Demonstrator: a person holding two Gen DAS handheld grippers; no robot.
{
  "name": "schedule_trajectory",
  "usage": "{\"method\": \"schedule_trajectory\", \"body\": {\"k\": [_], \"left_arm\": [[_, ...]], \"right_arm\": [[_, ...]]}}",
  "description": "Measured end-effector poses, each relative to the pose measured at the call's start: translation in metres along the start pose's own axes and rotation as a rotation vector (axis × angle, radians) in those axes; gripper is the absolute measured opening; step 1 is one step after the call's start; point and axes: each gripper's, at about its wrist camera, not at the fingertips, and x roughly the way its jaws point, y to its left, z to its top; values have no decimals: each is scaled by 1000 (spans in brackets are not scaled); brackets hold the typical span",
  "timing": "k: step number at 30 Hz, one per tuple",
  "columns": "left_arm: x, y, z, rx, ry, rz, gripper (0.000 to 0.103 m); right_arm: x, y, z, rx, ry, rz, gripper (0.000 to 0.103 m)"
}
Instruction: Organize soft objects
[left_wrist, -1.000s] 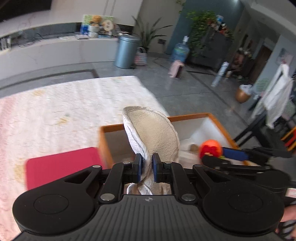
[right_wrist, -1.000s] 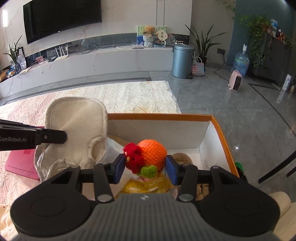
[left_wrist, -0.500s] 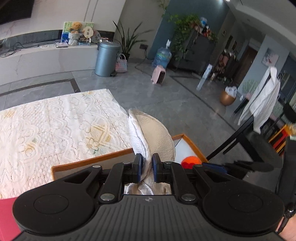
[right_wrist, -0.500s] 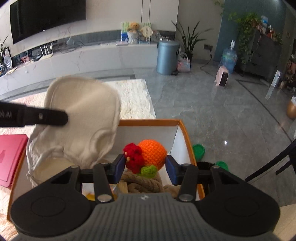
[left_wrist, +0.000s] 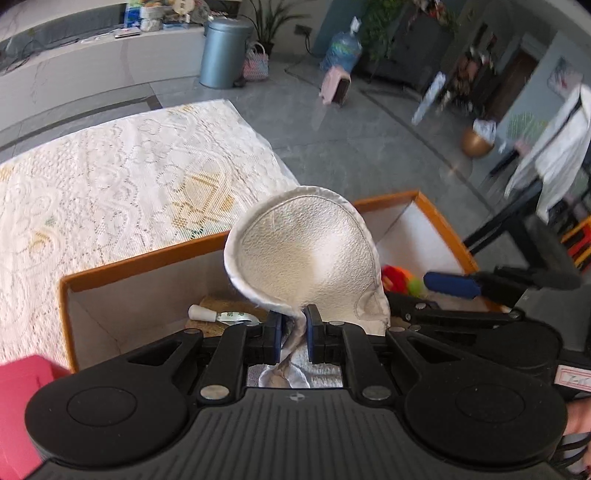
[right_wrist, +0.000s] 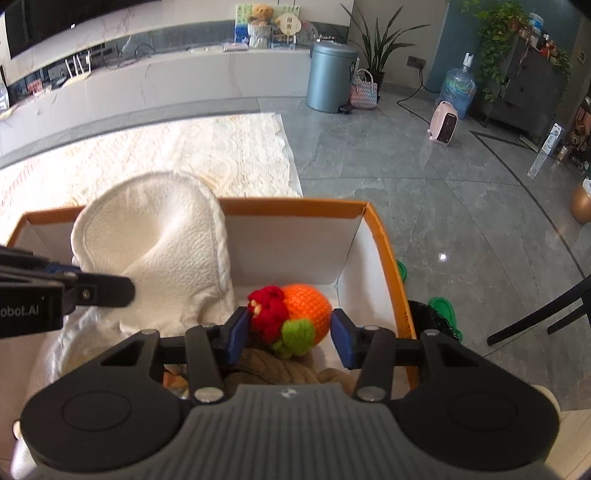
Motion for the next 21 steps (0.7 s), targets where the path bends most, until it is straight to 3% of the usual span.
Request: {"method": "schedule_trajectory", "body": {"k": [8,12,15,18,21], "left_arm": [[24,6,9,-40,85,35,18],[20,1,7,-13,78,59,28],[12,2,6,-25,64,46,40],[0,0,7,-23,33,45,53],[-15,-2,7,-24,-2,41,60]], "right_arm": [[0,5,-1,-55,0,10,49],[-3,7,-1,-74,3,5,52],[-6,7,-1,-80,1,2,54],[-10,9,1,-74,-3,-3,57],[-21,6,2,-64,-22,1,62]]}}
